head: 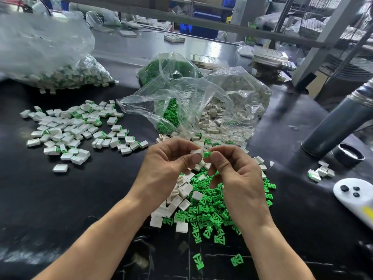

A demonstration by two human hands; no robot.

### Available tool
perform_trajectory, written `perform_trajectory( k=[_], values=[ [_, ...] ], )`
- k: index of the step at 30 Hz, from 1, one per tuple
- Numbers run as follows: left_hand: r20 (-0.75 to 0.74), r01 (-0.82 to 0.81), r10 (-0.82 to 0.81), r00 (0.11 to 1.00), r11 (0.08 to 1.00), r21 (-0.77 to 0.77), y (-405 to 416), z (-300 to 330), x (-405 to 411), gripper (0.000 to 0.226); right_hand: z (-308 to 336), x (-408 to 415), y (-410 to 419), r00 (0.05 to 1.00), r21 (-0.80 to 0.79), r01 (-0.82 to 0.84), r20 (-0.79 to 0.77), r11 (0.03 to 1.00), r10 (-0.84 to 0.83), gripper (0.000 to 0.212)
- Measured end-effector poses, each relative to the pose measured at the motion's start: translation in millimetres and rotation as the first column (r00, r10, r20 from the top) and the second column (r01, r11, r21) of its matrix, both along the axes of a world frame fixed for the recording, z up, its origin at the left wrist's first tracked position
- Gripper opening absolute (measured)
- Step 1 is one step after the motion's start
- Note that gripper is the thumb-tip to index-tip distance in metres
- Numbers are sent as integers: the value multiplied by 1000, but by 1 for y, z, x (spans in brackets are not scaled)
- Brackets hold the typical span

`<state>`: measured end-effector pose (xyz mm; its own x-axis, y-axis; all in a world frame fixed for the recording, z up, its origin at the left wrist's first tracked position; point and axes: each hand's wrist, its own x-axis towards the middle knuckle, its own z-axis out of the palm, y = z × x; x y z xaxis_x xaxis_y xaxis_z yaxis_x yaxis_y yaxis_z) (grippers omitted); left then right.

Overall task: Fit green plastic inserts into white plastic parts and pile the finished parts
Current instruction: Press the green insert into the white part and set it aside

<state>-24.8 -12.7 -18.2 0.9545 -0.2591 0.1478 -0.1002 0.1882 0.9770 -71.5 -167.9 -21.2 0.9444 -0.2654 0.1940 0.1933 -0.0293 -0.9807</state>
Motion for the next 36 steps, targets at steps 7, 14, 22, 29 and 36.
perform_trajectory(
  k=[7, 14, 22, 29, 36],
  values=[
    [20, 19, -20, 1000, 998, 52, 1, 0, 0, 12, -2, 1, 0, 1000, -85, 15, 12, 996, -14, 11],
    [-59, -44, 46, 997, 998, 35, -4, -6, -2, 9, -9, -1, 9, 993, -215, 117, 38, 969, -112, 6],
    [-38, -73, 76, 996, 994, 84, -4, -6, -4, 6, -11, 0, 14, 991, -292, 130, 28, 948, -127, 8],
    [8, -27, 26, 1000, 988, 149, 0, 2, -2, 12, -10, -1, 10, 996, -357, 84, 11, 930, -86, 23],
    [-1, -48, 49, 999, 992, 118, 0, 3, -3, 16, -9, -3, 17, 993, -355, 120, 38, 927, -114, 23]
  ],
)
